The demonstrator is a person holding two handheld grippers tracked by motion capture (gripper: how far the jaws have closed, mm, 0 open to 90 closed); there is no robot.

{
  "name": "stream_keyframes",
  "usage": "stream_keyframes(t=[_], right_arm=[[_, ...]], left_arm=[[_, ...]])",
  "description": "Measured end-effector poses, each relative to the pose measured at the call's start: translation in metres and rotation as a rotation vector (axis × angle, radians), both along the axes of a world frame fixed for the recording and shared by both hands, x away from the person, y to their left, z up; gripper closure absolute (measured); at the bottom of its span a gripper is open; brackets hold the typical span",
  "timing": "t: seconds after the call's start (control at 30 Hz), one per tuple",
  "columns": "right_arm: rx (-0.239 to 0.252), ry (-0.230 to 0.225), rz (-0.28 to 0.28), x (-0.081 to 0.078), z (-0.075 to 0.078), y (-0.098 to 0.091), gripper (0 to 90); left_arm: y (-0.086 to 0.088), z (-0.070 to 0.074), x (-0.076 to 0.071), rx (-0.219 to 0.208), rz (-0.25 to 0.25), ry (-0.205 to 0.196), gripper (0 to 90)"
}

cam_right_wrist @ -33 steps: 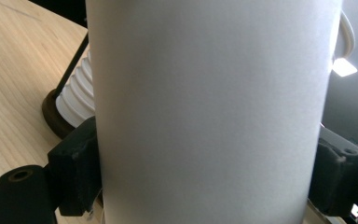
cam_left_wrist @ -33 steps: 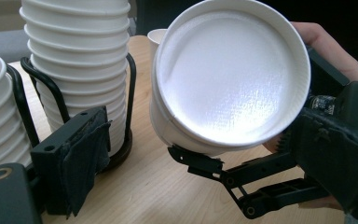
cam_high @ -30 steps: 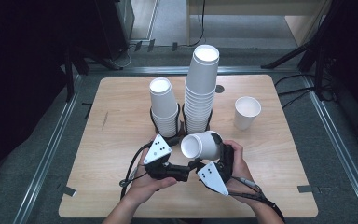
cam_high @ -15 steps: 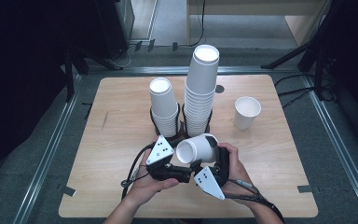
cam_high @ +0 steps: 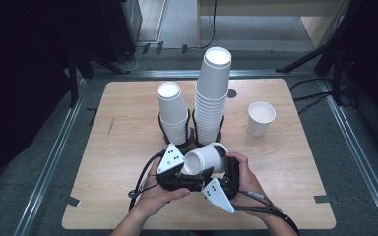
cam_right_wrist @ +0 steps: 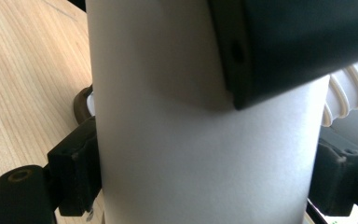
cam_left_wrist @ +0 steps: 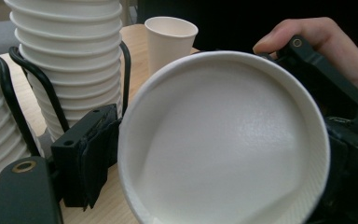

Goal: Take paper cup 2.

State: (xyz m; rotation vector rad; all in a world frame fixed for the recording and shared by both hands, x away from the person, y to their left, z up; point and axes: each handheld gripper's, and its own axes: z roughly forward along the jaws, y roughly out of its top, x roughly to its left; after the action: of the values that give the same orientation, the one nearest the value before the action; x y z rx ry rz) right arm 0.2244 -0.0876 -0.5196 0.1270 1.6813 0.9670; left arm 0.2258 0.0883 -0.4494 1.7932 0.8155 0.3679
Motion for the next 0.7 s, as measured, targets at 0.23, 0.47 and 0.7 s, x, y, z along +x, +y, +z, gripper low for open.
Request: stream_keyframes(t=[0.23, 0.47, 0.7], right_arm=[[-0.008, -0.007, 0.006, -0.0001, -0.0012, 0.0011, 13.8], [-0.015, -0.009, 0.002, 0.0001, -0.0026, 0.0014, 13.4], [-0.015, -0.005, -0.002, 0.0003, -0.0033, 0.0031, 12.2]], left_arm=[[-0.0006, 0.0, -0.0003, 0.004, 0.001, 0.008, 18.5], [-0.0011, -0.0003, -0.0002, 0.014, 0.001, 0.006, 19.2], [0.0006, -0.0005, 0.0009, 0.017, -0.004, 0.02, 20.7]])
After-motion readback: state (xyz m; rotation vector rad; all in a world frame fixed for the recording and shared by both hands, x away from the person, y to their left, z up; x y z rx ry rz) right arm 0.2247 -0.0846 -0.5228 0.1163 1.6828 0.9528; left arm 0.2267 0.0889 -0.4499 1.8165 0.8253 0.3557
